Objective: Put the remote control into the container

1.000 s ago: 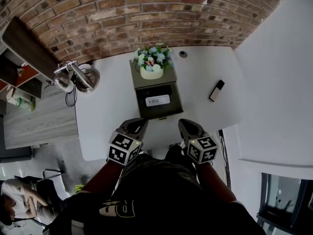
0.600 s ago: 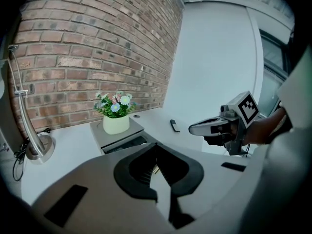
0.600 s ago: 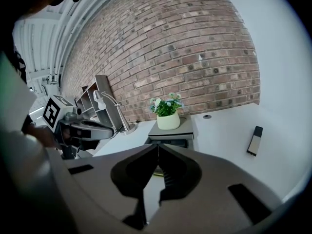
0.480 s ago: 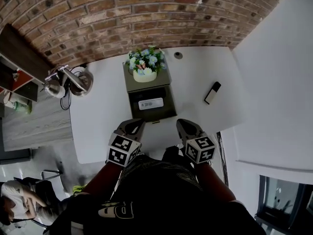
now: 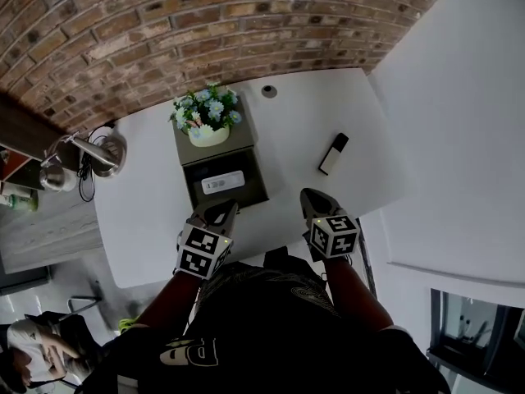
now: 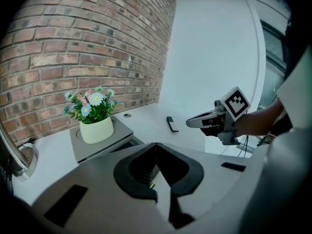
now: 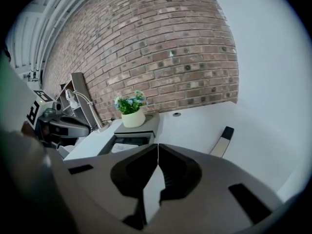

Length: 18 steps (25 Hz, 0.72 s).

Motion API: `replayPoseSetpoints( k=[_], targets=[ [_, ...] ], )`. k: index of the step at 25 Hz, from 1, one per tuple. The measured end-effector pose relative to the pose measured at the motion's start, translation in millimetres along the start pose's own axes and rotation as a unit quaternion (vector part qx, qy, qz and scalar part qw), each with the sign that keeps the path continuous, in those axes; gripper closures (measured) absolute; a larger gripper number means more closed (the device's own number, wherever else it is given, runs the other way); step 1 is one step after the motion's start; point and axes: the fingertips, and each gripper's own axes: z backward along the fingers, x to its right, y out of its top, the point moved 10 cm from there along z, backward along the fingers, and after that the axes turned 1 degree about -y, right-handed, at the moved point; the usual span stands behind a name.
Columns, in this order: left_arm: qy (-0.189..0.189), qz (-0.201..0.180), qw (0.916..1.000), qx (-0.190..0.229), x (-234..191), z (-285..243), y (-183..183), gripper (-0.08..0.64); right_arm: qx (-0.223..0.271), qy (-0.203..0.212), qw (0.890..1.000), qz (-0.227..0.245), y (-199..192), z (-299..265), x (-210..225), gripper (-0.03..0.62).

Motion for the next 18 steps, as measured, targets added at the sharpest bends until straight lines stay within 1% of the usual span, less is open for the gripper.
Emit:
replayPoseSetpoints(
  k=[5,8,15,16,18],
  targets=[
    [0.007,-0.009,0.9997,-0.020,4,-27,7,0.552,-0.005,-0.053,0.998,-0.019,3,-16,55,0.583],
    [0.016,-0.007,0.9993,-0.032,4,-38,12,0.552,-0.015,-0.072,0.997,-0.034,5,-29,84,0.583],
    [0.034,0.008,0.9986,-0.039,3,-60,24,0.552,-0.039,-0.114,0.991,-0.054,6,-62,138,0.578],
    [0.038,0.010,0.9985,-0.038,3,-63,26,0.552,-0.043,-0.121,0.990,-0.057,5,-67,146,0.573],
    [0.044,0.016,0.9982,-0.037,2,-68,28,0.552,-0.056,-0.132,0.987,-0.068,4,-80,160,0.528]
  ],
)
